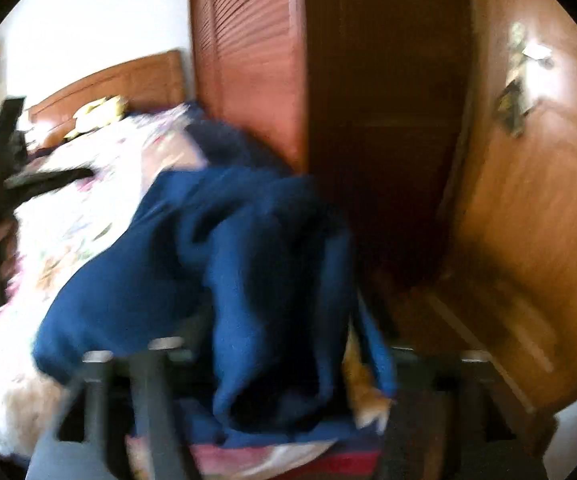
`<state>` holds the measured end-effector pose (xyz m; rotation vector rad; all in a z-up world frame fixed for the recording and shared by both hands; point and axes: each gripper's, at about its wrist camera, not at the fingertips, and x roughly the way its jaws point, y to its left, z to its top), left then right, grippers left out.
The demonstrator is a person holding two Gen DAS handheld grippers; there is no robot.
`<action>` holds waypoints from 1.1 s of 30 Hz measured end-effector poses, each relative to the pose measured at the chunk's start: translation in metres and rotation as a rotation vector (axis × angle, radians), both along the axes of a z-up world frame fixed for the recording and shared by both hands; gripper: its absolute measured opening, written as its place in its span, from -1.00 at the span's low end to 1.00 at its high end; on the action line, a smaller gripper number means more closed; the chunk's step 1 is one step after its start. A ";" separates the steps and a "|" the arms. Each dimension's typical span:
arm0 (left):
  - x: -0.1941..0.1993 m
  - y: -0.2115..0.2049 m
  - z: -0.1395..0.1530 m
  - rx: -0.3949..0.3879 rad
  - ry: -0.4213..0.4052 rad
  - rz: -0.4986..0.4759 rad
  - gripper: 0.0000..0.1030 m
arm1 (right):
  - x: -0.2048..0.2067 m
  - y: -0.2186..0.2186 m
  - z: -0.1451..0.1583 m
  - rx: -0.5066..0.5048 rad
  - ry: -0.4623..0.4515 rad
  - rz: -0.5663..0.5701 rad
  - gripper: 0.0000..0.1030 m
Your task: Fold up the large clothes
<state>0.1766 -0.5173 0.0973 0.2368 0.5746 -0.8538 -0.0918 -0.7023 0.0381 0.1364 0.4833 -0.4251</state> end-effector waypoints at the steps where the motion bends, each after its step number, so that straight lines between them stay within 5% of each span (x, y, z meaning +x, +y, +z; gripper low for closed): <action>1: -0.007 0.014 0.002 -0.013 0.003 -0.009 -0.42 | -0.004 0.003 0.006 -0.021 -0.012 -0.026 0.63; 7: -0.046 0.090 0.007 -0.038 -0.035 -0.015 0.54 | -0.003 0.073 0.030 -0.099 -0.105 0.058 0.63; 12: -0.079 0.147 0.010 -0.030 -0.065 0.028 0.57 | 0.029 0.127 0.021 -0.109 -0.077 0.198 0.63; 16: -0.108 0.191 0.012 -0.024 -0.117 0.063 0.62 | 0.049 0.131 -0.013 -0.117 0.029 0.183 0.62; 20: -0.126 0.233 0.009 -0.035 -0.124 0.095 0.64 | 0.044 0.107 -0.041 0.033 0.016 0.211 0.62; 28: -0.156 0.306 0.005 -0.053 -0.142 0.198 0.64 | 0.040 0.151 -0.018 -0.091 -0.029 0.100 0.62; 33: -0.166 0.346 0.001 -0.060 -0.166 0.291 0.64 | 0.033 0.204 0.001 -0.116 -0.089 0.157 0.62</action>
